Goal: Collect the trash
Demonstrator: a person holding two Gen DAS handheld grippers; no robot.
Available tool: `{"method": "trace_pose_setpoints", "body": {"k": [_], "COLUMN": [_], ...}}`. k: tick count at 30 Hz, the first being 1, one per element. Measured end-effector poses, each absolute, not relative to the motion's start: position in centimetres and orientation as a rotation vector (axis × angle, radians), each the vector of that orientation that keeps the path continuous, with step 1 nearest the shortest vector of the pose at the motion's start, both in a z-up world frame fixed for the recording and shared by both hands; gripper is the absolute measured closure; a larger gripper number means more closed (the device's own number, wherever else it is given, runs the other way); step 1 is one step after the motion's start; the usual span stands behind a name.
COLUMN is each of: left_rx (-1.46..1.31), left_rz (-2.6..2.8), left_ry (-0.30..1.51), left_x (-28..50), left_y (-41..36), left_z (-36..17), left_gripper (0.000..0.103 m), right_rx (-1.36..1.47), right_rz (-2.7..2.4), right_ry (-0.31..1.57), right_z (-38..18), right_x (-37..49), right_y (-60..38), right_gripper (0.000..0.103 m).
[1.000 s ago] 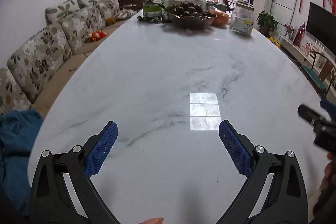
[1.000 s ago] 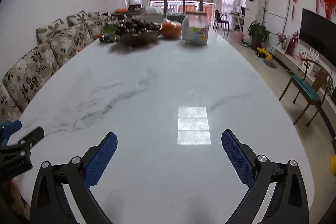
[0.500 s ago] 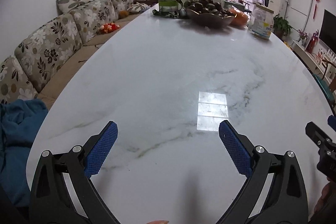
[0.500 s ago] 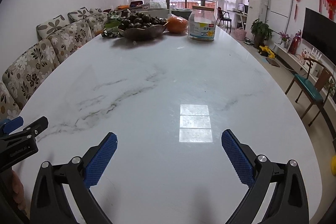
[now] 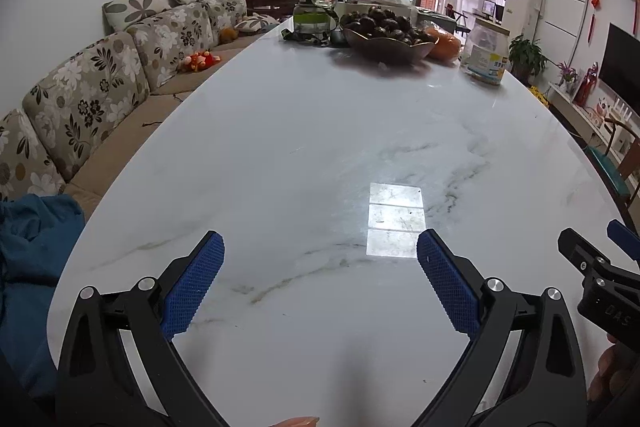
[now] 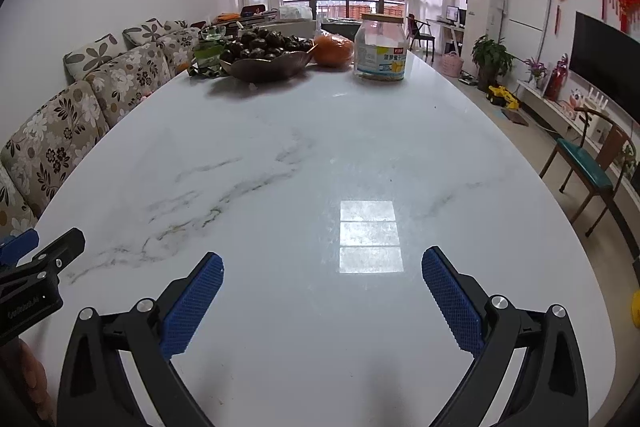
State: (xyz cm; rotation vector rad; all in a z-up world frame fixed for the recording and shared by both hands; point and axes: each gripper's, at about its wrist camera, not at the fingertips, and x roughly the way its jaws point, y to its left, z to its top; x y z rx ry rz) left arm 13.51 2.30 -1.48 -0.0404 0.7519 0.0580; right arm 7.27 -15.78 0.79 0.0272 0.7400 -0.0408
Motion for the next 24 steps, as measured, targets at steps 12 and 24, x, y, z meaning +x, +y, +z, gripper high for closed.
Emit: {"method": "trace_pose_setpoints", "body": {"k": [12,24], "left_rx": [-0.02,-0.069], "left_rz": [0.042,0.029], "left_ry": [0.755,0.781], "left_x": [13.6,14.25], "left_y": [1.75,2.25], "left_z": [-1.39,-1.97], "left_gripper": [0.008,0.008], "right_rx": [0.02,-0.002], "right_rz": [-0.06,-0.083], "right_ry": [0.737,0.747], "right_z": [0.89,0.71], "right_x": [7.33,7.57], "right_y": [-15.81,-15.64], "right_gripper": [0.005,0.005]}}
